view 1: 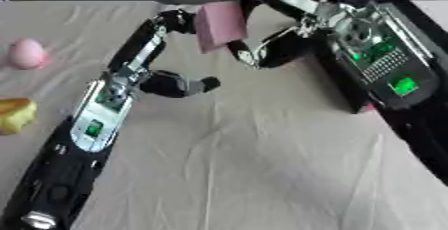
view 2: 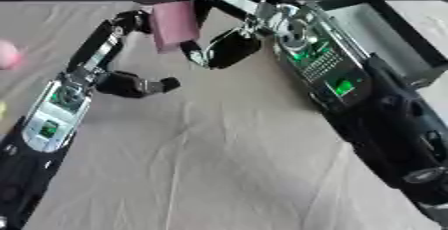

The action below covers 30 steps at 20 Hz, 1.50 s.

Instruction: Pick up the objects with one hand, pass them to the other hand, and then place them into the box on the other side of the table.

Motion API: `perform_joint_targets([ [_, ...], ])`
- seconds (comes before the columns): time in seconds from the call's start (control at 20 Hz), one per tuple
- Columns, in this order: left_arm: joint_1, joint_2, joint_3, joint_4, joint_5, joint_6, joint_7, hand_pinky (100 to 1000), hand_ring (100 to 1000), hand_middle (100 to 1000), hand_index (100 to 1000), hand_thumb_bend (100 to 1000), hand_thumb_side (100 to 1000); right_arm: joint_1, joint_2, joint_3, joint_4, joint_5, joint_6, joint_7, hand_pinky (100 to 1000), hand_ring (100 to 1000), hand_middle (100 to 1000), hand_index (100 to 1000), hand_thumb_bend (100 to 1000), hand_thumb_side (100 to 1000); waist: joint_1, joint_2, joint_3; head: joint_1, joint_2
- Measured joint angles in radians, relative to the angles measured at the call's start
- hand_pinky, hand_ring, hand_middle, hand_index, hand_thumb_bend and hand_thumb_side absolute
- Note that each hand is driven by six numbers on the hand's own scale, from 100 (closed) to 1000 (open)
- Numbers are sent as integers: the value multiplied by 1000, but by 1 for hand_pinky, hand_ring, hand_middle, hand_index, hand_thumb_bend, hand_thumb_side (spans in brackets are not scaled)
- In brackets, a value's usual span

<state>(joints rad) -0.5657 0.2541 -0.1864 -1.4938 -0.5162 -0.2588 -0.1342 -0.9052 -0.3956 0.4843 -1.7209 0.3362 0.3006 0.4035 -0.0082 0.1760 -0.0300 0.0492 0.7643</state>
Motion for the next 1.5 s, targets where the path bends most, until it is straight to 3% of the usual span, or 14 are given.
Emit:
perform_joint_targets([
  [0.4,33,44,23,-12,8,21,32,765,702,672,809,571,316,85,-113,-115,-92,-71,65,-65,917,732,533,687,100,100,0,-1,-4,-9,0],
  [0.75,40,54,30,-26,19,29,46,763,698,666,801,557,316,197,-225,-234,-101,-125,99,-141,920,738,543,697,100,108,0,-1,-4,-28,0],
  [1.05,46,56,35,-31,24,35,52,761,694,662,795,535,317,267,-294,-303,-55,-139,101,-194,917,739,545,700,100,105,0,-1,-1,-43,0],
  [1.5,47,62,36,-37,30,40,64,761,694,662,791,530,317,313,-314,-332,83,-73,82,-219,911,747,563,717,100,100,0,-1,5,-83,0],
])
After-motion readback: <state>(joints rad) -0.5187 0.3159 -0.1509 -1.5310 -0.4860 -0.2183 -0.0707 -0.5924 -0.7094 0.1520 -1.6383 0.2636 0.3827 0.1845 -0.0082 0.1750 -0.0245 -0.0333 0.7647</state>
